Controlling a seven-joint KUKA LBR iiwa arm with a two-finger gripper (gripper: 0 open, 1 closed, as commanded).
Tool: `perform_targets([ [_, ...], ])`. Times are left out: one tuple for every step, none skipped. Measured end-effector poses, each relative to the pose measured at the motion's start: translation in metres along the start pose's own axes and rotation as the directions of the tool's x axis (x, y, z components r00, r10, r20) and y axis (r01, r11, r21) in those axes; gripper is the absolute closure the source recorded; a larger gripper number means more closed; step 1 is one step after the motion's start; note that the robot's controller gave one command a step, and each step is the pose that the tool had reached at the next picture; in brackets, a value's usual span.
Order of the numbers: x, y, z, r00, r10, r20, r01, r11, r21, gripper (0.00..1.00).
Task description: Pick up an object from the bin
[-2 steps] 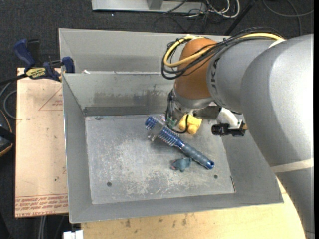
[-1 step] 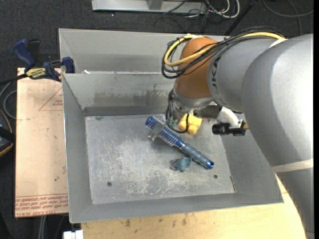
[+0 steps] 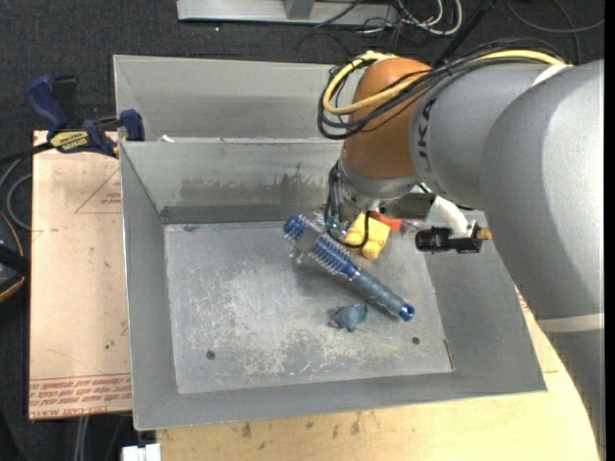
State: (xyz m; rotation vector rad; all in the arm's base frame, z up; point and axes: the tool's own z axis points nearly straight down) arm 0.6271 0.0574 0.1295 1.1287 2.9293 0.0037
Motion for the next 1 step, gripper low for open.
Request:
perform_targets([
  [-0.0007,0.0012,-0.0590,1.000,-0.003,0.003,0.003,1.000,-0.002,1.00],
])
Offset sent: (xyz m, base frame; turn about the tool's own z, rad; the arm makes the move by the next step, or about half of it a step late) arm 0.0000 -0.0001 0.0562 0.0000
